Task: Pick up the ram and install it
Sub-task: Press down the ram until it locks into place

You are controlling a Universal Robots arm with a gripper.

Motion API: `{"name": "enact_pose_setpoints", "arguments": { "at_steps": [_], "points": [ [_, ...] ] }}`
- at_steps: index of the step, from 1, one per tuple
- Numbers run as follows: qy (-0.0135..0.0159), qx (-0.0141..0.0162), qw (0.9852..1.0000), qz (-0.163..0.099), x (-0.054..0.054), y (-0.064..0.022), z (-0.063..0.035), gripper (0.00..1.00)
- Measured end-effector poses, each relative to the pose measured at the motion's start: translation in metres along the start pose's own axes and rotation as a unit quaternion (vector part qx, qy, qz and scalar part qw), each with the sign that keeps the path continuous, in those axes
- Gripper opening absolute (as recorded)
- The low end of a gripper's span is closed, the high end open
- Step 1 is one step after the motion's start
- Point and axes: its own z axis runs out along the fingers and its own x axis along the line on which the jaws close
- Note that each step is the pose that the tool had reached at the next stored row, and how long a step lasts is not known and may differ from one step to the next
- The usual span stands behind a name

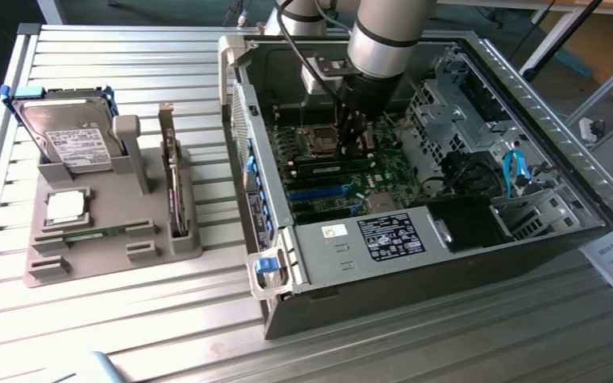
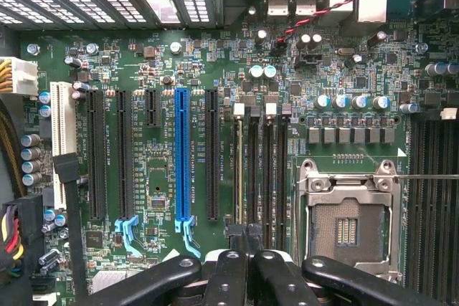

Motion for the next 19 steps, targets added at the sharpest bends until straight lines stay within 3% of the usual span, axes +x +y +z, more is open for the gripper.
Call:
{"name": "enact_pose_setpoints", "arguments": {
  "at_steps": [8,19],
  "points": [
    [0.0,0.0,1.0,0.0,0.0,0.0005,0.0,0.11],
    [0.0,0.0,1.0,0.0,0.0,0.0189,-0.0002,0.11]
  ]
}}
